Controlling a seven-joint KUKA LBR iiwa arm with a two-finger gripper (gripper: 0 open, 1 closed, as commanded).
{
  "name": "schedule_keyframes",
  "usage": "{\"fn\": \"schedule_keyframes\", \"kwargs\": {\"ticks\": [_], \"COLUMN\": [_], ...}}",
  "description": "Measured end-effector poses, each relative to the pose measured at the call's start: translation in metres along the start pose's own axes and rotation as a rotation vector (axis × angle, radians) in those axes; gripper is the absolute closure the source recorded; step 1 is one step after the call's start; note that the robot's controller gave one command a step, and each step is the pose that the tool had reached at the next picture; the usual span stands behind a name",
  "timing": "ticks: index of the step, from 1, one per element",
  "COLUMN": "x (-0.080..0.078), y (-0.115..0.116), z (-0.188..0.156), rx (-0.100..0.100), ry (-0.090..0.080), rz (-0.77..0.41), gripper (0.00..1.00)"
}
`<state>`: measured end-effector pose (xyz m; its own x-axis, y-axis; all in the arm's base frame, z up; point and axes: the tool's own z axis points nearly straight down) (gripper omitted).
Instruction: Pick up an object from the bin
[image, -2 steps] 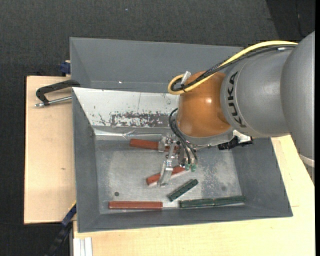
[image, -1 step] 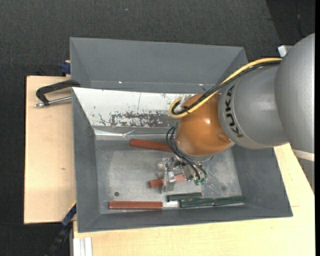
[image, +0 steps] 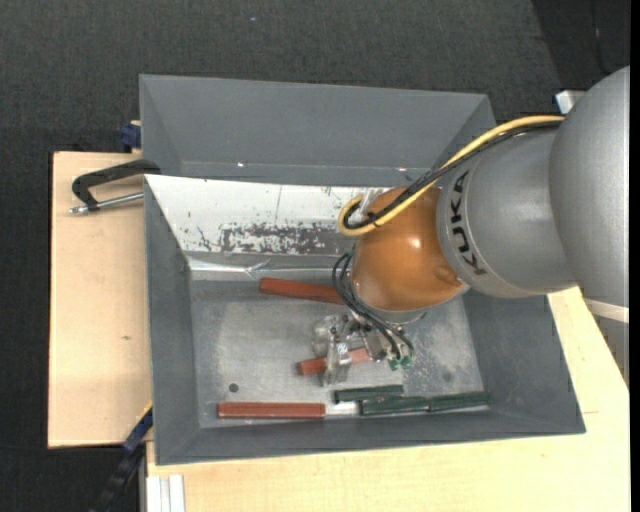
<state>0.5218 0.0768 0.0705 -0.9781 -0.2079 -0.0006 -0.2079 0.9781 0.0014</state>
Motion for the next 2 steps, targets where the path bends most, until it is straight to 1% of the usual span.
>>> {"fn": "schedule_keyframes", "kwargs": {"ticks": [1,2], "x": [0.0067,0.0068], "y": [0.005,0.0049], "z": [-0.1274,-0.1273], "rx": [0.001,0.0], "ry": [-0.005,-0.004], "rz": [-0.041,-0.041], "gripper": [1.0,0.0]}}
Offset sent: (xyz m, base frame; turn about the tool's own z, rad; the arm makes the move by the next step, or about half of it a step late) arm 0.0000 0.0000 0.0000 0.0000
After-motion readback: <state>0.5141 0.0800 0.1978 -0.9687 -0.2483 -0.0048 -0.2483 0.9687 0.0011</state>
